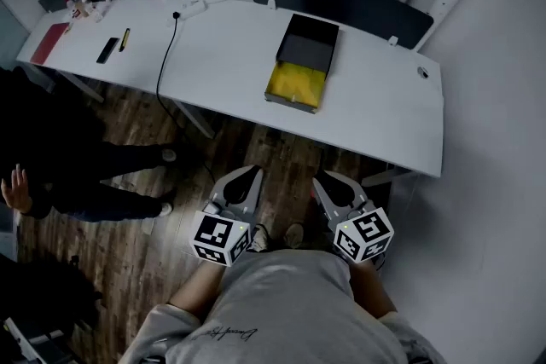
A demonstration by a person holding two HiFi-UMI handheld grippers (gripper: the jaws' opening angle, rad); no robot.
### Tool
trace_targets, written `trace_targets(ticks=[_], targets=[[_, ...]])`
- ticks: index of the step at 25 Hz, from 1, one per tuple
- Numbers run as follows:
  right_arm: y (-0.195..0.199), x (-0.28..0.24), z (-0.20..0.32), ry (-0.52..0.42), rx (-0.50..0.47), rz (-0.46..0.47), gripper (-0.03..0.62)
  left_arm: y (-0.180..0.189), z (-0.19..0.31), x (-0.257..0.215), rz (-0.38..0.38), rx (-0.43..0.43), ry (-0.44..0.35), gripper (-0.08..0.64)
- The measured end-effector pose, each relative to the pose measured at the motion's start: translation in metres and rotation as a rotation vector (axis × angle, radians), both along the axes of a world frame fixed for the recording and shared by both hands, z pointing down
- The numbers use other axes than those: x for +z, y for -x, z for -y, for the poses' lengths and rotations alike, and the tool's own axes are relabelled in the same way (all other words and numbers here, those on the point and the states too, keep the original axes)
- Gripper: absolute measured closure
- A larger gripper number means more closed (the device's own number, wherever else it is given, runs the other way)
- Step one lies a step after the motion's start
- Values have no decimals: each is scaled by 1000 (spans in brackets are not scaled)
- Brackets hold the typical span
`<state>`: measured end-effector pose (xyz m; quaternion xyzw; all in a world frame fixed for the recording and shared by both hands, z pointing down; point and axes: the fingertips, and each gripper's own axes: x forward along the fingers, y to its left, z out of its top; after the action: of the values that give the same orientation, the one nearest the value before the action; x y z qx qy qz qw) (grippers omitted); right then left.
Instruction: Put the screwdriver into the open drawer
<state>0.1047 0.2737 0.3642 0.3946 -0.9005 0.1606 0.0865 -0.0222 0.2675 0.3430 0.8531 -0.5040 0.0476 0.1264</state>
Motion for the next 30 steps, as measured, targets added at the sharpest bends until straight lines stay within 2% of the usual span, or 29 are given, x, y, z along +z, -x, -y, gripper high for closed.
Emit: trace_targets(ticks=[12, 17, 30], targets=[[7, 1, -11, 11, -2, -4, 520, 4, -11, 0, -6, 5, 8, 558], [8, 1, -12, 38, 0, 44, 518, 6, -12, 2, -8, 8, 14, 558], [17, 0, -10, 35, 7, 4, 518, 15, -9, -2, -15, 31, 10, 558]])
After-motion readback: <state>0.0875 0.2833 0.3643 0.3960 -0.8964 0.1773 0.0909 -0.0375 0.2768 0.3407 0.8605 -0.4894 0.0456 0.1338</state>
